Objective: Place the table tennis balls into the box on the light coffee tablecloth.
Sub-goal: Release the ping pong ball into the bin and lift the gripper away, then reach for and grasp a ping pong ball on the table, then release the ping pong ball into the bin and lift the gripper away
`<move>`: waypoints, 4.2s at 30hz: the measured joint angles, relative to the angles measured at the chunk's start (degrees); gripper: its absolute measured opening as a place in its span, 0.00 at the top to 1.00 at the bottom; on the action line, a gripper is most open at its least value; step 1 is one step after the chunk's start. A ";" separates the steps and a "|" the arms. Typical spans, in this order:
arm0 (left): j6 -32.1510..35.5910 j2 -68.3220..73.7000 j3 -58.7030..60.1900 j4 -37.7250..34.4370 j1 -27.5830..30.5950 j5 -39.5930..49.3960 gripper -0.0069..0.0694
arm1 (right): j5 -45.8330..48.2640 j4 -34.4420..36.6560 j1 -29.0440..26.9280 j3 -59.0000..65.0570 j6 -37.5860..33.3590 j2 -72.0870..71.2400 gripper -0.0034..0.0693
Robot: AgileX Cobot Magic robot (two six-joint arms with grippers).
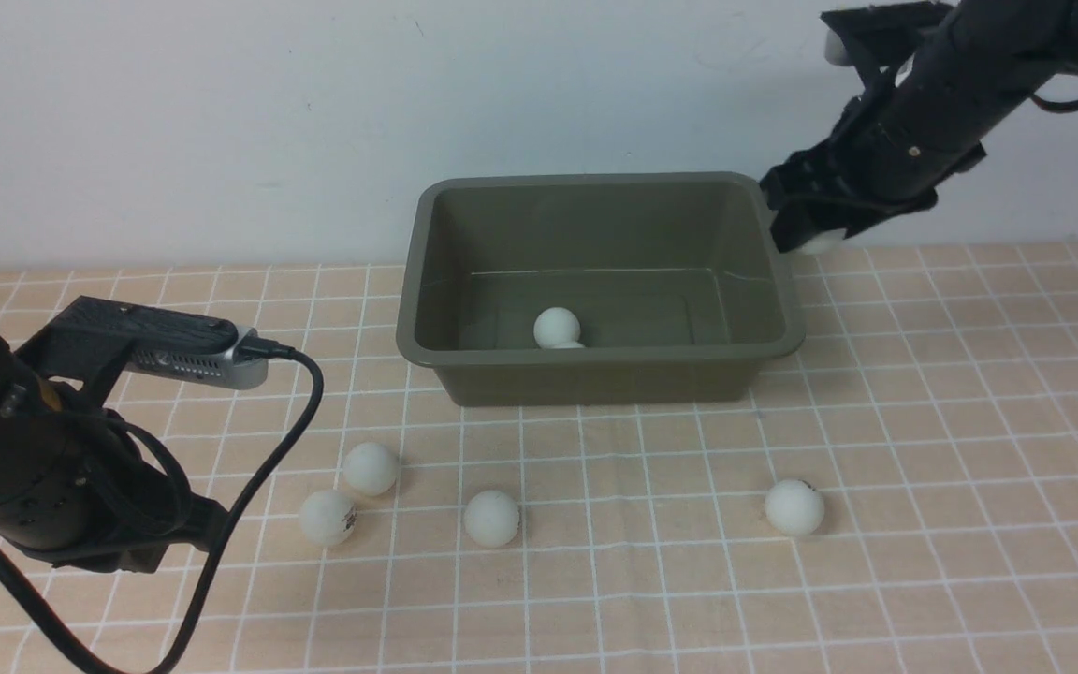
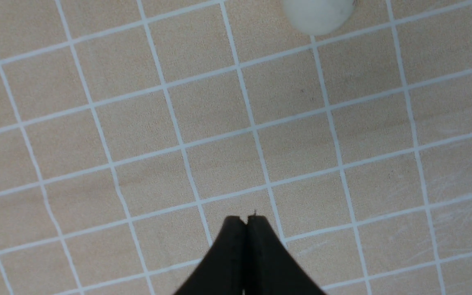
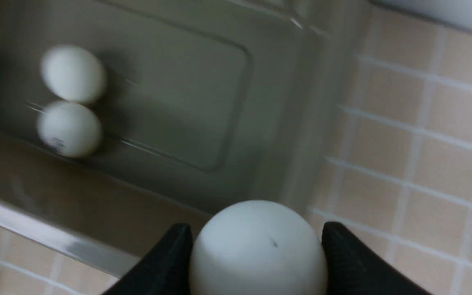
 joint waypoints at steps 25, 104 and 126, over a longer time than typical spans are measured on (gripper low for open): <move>0.00 0.00 0.00 -1.04 0.00 1.51 1.00 | -0.35 0.50 1.86 -0.38 -2.96 5.76 0.25; 0.00 0.00 0.00 -1.28 0.00 0.37 1.00 | -2.10 5.36 8.08 17.84 -4.76 -5.73 0.45; 0.00 0.00 0.00 -1.28 0.00 0.37 1.00 | -15.66 -0.13 8.08 2.59 -5.85 7.99 0.45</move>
